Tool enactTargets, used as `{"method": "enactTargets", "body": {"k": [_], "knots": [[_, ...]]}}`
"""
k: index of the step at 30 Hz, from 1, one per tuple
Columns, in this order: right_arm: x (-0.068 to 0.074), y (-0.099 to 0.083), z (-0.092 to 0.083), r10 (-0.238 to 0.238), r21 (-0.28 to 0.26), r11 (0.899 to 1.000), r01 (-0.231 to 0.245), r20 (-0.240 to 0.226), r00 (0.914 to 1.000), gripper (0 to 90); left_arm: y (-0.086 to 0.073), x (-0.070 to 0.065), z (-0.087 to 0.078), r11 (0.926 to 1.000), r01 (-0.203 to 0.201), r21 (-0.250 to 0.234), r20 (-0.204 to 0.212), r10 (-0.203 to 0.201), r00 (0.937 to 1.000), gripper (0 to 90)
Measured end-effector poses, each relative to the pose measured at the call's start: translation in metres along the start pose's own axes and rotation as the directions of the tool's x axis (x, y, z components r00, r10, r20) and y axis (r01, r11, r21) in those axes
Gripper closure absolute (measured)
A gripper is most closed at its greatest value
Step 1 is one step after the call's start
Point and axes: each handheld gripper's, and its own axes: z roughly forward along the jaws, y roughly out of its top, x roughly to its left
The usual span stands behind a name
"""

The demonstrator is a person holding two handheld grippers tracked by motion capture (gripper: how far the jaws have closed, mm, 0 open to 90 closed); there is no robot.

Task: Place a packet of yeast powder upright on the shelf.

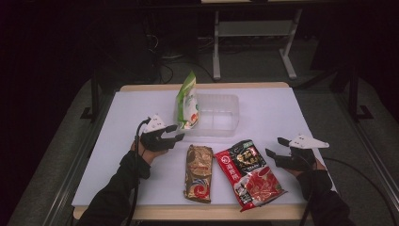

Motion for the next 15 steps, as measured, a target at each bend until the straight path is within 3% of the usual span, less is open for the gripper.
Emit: {"method": "enactTargets", "body": {"k": [1, 2, 4, 6, 7, 10, 12, 14, 15], "knots": [[0.000, 0.000, 0.000, -0.001, -0.001, 1.000, 0.001, 0.000, 1.0000, 31.8, 0.000, 0.000, 0.000, 1.0000, 0.000, 0.000, 0.000, 0.000, 1.0000, 45.6], [0.000, 0.000, 0.000, -0.003, -0.003, 1.000, 0.003, 0.000, 1.0000, 31.8, -0.003, -0.003, -0.001, 0.9995, 0.032, 0.008, 0.057, -0.032, 0.9978, 44.6], [0.000, 0.000, 0.000, -0.003, -0.004, 1.000, 0.003, 0.000, 1.0000, 31.8, -0.004, -0.004, -0.001, 0.9990, 0.043, 0.015, 0.069, -0.044, 0.9966, 40.1], [0.000, 0.000, 0.000, -0.001, 0.000, 1.000, 0.001, -0.001, 1.0000, 31.8, -0.008, -0.008, 0.003, 0.9965, 0.072, 0.042, 0.118, -0.077, 0.9900, 37.4], [0.000, 0.000, 0.000, -0.001, 0.000, 1.000, 0.001, -0.001, 1.0000, 31.8, -0.008, -0.008, 0.003, 0.9965, 0.072, 0.042, 0.118, -0.077, 0.9900, 35.7], [0.001, 0.001, 0.000, -0.009, -0.005, 1.000, 0.009, 0.000, 1.0000, 31.8, -0.013, -0.009, 0.009, 0.9930, 0.098, 0.065, 0.155, -0.107, 0.9820, 35.7], [0.002, 0.001, 0.000, -0.014, -0.002, 1.000, 0.014, -0.001, 0.9999, 31.8, -0.016, -0.010, 0.015, 0.9881, 0.128, 0.085, 0.181, -0.142, 0.9732, 32.8], [0.001, 0.001, 0.000, -0.013, -0.003, 1.000, 0.013, 0.000, 0.9999, 31.7, -0.016, -0.010, 0.016, 0.9874, 0.132, 0.087, 0.180, -0.146, 0.9728, 32.3], [0.001, 0.001, 0.000, -0.012, -0.004, 1.000, 0.012, -0.001, 0.9999, 31.6, -0.017, -0.011, 0.018, 0.9860, 0.140, 0.091, 0.191, -0.155, 0.9694, 31.9]]}}
